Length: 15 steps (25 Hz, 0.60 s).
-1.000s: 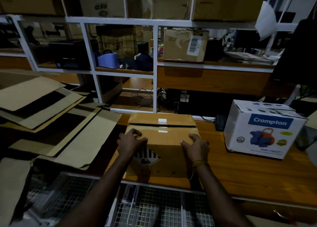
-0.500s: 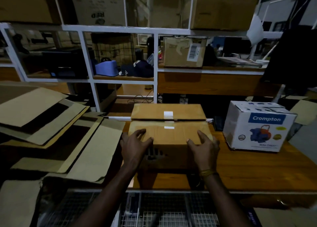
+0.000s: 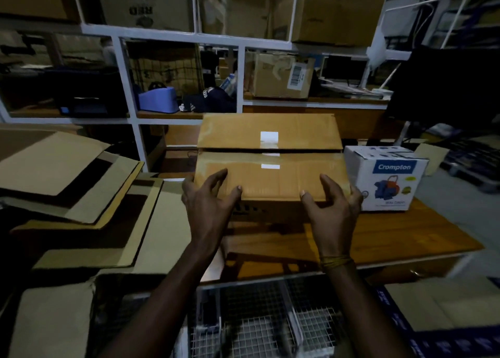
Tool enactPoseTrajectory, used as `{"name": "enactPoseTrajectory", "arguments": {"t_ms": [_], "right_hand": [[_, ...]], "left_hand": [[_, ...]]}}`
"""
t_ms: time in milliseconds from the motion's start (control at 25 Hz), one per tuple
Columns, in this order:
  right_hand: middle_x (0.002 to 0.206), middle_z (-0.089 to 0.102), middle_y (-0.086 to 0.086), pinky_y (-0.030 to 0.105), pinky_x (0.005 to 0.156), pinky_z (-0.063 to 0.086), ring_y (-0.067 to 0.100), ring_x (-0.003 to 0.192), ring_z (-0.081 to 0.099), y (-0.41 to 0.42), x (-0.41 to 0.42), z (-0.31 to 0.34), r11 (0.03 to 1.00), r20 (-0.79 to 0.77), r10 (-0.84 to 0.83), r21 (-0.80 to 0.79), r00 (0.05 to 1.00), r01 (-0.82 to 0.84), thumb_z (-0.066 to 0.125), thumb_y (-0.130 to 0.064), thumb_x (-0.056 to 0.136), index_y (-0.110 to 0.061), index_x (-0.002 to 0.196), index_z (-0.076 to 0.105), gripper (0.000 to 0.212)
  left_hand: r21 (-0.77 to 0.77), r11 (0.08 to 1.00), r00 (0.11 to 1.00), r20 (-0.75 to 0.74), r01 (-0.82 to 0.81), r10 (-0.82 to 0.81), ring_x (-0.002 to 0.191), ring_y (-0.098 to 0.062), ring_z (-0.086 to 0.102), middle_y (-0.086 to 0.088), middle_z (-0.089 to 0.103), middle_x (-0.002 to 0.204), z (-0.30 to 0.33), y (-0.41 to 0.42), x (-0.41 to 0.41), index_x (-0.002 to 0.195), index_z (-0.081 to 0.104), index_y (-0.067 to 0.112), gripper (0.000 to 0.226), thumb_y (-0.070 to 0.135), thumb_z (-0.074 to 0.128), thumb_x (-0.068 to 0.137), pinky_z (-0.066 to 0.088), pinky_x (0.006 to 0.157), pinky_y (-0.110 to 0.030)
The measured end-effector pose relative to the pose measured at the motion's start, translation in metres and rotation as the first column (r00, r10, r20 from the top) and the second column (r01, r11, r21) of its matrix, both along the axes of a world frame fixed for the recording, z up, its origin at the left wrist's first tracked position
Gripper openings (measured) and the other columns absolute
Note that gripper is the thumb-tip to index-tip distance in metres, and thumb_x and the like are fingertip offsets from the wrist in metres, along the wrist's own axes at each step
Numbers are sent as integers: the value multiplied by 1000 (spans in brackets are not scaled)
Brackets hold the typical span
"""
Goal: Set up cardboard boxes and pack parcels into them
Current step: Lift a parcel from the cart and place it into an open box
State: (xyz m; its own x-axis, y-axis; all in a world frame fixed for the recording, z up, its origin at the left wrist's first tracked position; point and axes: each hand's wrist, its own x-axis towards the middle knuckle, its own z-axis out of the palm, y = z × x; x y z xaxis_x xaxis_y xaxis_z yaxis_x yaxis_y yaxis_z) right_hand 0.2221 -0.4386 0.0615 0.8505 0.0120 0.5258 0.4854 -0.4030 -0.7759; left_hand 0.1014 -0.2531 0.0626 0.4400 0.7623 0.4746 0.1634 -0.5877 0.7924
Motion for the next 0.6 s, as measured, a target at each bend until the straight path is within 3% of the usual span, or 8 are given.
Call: {"name": "enactPoseTrajectory", "arguments": {"t_ms": [200, 600], "right_hand": [[151, 27, 12, 46, 107, 41, 34, 141, 27, -16, -56, 20, 998, 78, -34, 50, 996, 30, 76, -43, 81, -34, 133, 59, 55], [149, 30, 10, 50, 103, 48, 32, 139, 34, -23, -174, 41, 977, 205, -42, 214, 978, -3, 79, -42, 79, -33, 130, 62, 55]], "left_hand": [[44, 997, 990, 128, 56, -62, 136, -34, 34, -9, 29, 150, 18, -9, -45, 125, 63, 40, 50, 47, 80, 78, 45, 106, -52], [130, 990, 961, 262, 49, -82, 140, -30, 33, -8, 29, 151, 48, -18, -165, 124, 65, 39, 49, 42, 81, 78, 45, 109, -49]]}}
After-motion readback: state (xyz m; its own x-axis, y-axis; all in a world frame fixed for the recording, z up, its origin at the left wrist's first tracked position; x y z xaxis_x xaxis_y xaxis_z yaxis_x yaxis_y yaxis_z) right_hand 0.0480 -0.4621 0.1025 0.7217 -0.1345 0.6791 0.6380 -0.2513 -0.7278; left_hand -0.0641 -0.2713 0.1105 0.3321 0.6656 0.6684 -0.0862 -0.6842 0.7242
